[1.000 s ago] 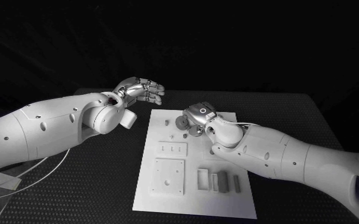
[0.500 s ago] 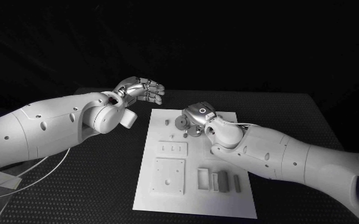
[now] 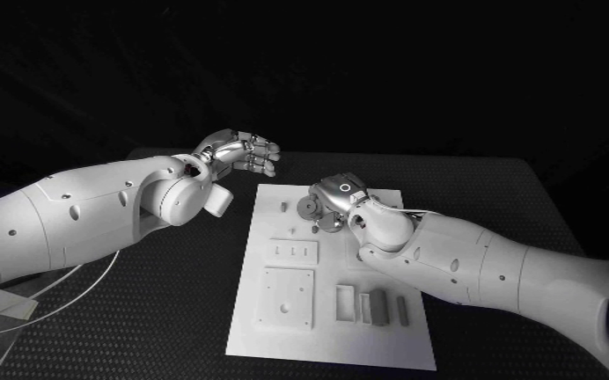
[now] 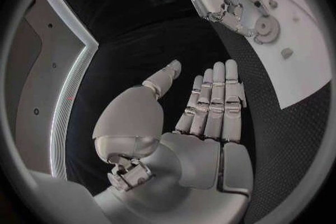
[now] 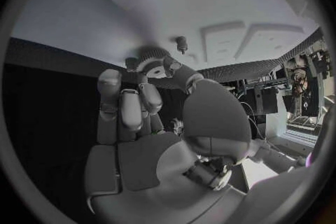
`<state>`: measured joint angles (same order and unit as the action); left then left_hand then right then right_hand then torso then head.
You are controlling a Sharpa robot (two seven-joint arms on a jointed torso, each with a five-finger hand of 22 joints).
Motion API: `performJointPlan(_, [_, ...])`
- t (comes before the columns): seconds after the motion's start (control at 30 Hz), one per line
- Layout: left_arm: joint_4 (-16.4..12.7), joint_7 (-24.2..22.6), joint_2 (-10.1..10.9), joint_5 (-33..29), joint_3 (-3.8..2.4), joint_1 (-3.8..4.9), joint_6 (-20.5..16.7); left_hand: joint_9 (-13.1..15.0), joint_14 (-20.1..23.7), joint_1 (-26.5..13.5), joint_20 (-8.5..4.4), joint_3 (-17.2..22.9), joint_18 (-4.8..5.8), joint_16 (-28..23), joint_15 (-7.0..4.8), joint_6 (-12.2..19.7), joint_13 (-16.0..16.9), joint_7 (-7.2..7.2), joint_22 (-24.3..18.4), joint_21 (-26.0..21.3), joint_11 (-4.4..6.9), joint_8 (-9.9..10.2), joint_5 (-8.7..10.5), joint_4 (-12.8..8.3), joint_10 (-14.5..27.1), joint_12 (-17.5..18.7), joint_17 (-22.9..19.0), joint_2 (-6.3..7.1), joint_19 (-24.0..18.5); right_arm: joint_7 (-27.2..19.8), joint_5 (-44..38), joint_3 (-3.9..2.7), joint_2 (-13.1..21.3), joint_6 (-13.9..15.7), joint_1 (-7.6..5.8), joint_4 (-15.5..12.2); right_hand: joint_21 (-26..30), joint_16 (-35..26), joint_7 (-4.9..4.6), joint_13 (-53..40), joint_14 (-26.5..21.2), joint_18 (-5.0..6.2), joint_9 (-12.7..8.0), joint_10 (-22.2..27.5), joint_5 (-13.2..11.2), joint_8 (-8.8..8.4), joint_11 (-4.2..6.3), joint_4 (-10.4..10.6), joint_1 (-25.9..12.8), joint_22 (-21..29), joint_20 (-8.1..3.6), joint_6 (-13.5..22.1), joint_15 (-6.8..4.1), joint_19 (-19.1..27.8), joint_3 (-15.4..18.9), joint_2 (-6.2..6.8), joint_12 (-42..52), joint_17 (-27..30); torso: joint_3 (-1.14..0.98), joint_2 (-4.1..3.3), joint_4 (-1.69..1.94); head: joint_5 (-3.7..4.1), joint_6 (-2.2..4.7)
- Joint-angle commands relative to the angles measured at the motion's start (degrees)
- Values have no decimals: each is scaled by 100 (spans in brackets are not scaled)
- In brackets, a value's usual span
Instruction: Assemble the parts on the task board
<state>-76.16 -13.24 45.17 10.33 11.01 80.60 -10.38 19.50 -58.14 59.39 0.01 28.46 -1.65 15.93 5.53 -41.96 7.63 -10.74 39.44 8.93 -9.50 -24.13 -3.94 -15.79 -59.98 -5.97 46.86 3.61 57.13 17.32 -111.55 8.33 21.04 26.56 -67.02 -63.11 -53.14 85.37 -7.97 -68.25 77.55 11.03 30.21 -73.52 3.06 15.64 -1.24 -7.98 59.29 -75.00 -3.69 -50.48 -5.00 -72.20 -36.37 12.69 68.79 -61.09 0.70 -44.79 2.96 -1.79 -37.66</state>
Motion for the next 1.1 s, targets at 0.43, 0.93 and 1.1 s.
performJointPlan(0.43, [-8,-46,-18,13,-5,7,39,-4,-27,-9,-21,-8,-103,-27,0,8,8,-146,9,-31,-18,33,37,-8,-20,29,9,44,17,-30,159,6,-55,68,13,6,47,15,-16,22,0,397,-6,35,34,-24,-41,226,-53,-89,-58,35,52,7,-6,87,4,10,0,-2,-1,-1,-10])
performJointPlan(0.93, [-16,-31,-10,13,-6,7,29,-5,-30,-16,-20,-11,-102,-33,0,19,9,-151,12,-34,-19,42,39,-3,-21,33,14,45,19,11,253,5,-120,-60,14,122,49,15,-1,48,-6,397,6,56,33,-5,-29,348,-63,-97,-64,1,42,18,-1,-45,1,16,4,-2,-3,8,-24])
performJointPlan(1.1, [-17,-27,-13,13,-6,7,29,-7,-31,-16,-21,-12,-102,-35,0,26,9,-154,13,-35,-19,47,39,-3,-21,34,16,48,19,53,253,5,-137,-66,14,140,44,18,14,55,-6,397,17,60,32,13,-14,325,-29,-105,-65,-33,29,31,31,-123,6,11,1,0,0,9,-24])
